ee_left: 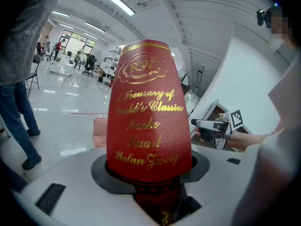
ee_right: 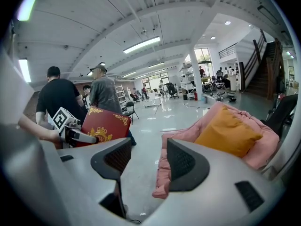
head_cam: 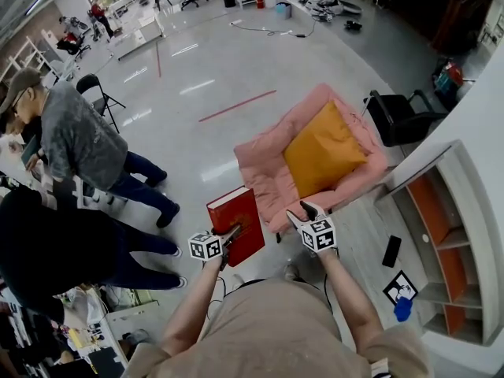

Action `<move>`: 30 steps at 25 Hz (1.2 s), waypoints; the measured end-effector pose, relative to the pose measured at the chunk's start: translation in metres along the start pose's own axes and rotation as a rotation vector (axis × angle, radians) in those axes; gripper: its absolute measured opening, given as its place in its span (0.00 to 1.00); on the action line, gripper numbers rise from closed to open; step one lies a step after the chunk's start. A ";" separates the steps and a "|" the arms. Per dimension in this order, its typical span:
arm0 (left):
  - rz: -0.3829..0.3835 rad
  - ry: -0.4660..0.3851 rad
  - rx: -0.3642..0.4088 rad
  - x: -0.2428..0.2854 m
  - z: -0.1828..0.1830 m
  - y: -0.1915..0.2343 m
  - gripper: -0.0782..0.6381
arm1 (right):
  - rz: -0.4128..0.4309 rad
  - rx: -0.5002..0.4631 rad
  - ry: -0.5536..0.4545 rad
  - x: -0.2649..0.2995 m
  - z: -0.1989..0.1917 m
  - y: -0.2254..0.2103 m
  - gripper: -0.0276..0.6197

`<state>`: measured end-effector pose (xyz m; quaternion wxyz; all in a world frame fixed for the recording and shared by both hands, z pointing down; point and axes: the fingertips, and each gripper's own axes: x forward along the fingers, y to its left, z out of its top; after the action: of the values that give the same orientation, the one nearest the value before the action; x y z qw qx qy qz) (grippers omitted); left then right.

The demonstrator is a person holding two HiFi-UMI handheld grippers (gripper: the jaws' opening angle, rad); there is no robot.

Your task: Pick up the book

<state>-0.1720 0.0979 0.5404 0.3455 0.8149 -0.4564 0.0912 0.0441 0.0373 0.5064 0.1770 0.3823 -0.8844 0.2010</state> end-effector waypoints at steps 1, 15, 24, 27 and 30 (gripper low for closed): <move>0.002 -0.002 -0.001 0.002 0.000 -0.001 0.45 | 0.003 -0.003 0.001 0.000 0.000 -0.002 0.42; 0.039 -0.016 -0.011 0.017 -0.002 -0.026 0.45 | 0.012 -0.023 0.004 -0.016 0.001 -0.032 0.30; 0.055 -0.021 -0.016 0.021 -0.008 -0.034 0.45 | 0.023 -0.062 -0.013 -0.029 -0.001 -0.038 0.22; 0.059 -0.022 -0.019 0.023 -0.011 -0.036 0.45 | 0.024 -0.062 -0.020 -0.034 -0.002 -0.041 0.22; 0.060 -0.024 -0.021 0.024 -0.012 -0.037 0.45 | 0.026 -0.057 -0.024 -0.037 -0.003 -0.043 0.22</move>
<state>-0.1267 0.1014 0.5427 0.3457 0.7982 -0.4857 0.0868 0.1009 0.0343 0.5009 0.1747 0.3680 -0.8966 0.1736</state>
